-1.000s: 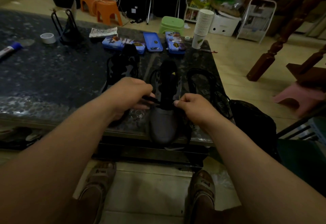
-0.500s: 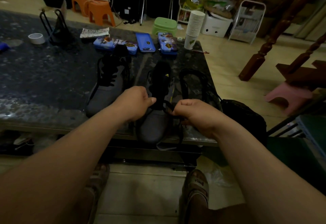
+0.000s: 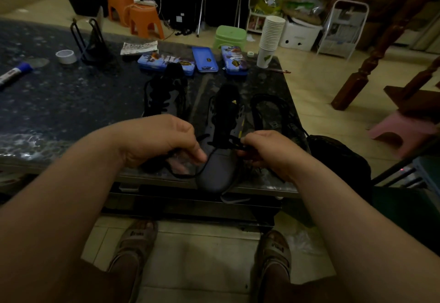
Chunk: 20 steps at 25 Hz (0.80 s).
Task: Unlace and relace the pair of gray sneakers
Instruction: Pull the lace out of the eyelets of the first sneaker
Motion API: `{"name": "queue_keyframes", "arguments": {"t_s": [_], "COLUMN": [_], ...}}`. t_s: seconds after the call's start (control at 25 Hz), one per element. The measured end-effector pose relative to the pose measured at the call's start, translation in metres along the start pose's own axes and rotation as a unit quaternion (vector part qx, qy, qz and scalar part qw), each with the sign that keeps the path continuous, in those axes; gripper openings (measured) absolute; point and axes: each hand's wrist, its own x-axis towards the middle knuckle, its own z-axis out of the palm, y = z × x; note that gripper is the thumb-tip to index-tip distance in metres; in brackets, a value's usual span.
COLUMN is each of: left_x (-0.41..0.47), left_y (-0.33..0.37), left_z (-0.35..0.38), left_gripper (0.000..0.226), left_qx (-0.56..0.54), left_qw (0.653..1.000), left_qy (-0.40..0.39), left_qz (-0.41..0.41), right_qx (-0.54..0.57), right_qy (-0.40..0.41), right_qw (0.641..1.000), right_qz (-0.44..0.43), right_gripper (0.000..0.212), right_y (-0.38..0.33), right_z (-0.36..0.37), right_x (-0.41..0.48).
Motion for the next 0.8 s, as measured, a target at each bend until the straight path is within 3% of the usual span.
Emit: {"name": "queue_keyframes", "arguments": {"t_s": [0.12, 0.2, 0.28, 0.44, 0.6, 0.8], "left_x": [0.026, 0.044, 0.061, 0.085, 0.093, 0.09], "left_y": [-0.015, -0.019, -0.023, -0.028, -0.031, -0.026], "left_z": [0.004, 0.014, 0.024, 0.026, 0.023, 0.026], "left_gripper": [0.039, 0.043, 0.035, 0.038, 0.039, 0.038], "left_qx": [0.205, 0.279, 0.291, 0.297, 0.3, 0.33], "left_qw": [0.973, 0.946, 0.94, 0.935, 0.934, 0.925], "left_qy": [0.102, 0.163, 0.175, 0.191, 0.192, 0.185], "left_qz": [-0.015, -0.004, 0.023, 0.033, 0.03, 0.024], "right_qx": [-0.101, -0.154, -0.171, -0.096, -0.078, -0.021], "right_qy": [0.034, 0.061, 0.079, 0.072, -0.001, -0.056], "right_qw": [0.994, 0.986, 0.981, 0.987, 0.981, 0.989], "right_qz": [0.006, -0.007, -0.036, -0.104, -0.176, -0.133], "right_gripper": [0.05, 0.059, 0.054, 0.032, 0.033, 0.023], "right_y": [-0.001, 0.0, 0.002, -0.002, -0.004, 0.004], "right_z": [0.005, 0.01, 0.013, 0.005, -0.01, -0.021], "right_x": [0.007, 0.012, 0.016, 0.0, -0.035, -0.041]}}
